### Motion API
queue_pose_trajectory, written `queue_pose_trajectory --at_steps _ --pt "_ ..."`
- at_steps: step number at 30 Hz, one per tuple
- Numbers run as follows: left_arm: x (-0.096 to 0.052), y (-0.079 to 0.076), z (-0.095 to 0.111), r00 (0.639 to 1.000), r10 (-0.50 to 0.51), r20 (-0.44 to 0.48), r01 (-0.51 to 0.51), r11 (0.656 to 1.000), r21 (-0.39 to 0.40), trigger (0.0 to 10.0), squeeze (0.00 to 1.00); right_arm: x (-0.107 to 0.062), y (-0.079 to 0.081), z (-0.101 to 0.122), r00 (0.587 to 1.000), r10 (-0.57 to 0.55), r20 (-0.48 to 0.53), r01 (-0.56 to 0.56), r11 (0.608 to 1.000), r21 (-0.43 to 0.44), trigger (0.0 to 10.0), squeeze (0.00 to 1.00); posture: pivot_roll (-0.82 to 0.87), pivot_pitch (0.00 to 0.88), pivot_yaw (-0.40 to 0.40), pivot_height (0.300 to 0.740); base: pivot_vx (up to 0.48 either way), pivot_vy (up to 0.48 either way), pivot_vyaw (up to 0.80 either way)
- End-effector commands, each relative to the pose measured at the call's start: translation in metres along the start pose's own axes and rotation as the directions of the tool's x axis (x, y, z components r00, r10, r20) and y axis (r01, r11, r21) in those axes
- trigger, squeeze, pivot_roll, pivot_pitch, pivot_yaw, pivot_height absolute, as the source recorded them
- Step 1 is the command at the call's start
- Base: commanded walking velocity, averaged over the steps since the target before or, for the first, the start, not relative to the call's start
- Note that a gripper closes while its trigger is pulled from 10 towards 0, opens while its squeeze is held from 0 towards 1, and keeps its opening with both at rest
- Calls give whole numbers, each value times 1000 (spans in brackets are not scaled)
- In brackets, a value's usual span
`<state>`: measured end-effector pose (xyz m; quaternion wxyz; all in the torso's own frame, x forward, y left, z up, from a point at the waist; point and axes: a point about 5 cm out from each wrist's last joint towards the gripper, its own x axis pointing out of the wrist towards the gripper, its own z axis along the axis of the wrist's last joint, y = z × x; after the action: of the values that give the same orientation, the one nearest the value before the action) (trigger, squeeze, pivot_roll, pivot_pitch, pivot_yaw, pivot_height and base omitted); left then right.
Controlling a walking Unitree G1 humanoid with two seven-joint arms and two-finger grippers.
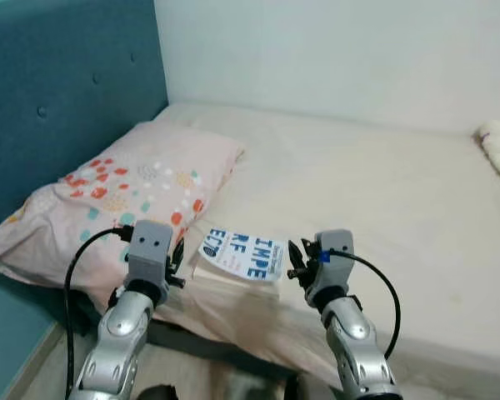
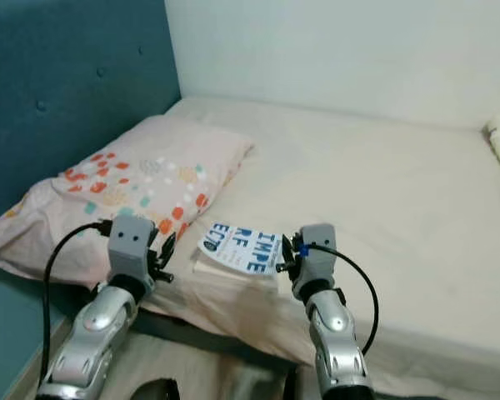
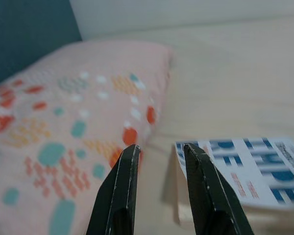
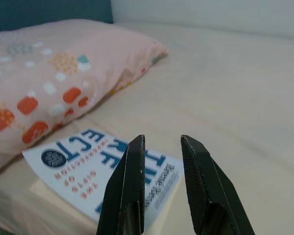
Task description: Clean up the room
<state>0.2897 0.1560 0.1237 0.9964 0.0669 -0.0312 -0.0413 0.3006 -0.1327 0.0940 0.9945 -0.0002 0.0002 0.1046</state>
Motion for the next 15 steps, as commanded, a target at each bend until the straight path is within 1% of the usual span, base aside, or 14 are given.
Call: queue_pose_trajectory --at_steps 1,10,15 --pt "2 0 -1 1000 16 1 -16 1000 2 10000 0 1 -1 5 1000 -3 14 3 1000 -16 10000 0 38 33 -89 670 0 0 0" --pt "2 -1 -1 1000 24 3 -24 1000 -16 10000 0 -2 -7 8 1000 -24 14 24 999 -21 10000 0 33 26 -82 700 0 0 0" --pt "-1 4 -4 997 78 -13 -78 996 -50 10000 0 -6 -7 6 1000 -29 8 29 999 -26 10000 0 38 22 -81 720 0 0 0"
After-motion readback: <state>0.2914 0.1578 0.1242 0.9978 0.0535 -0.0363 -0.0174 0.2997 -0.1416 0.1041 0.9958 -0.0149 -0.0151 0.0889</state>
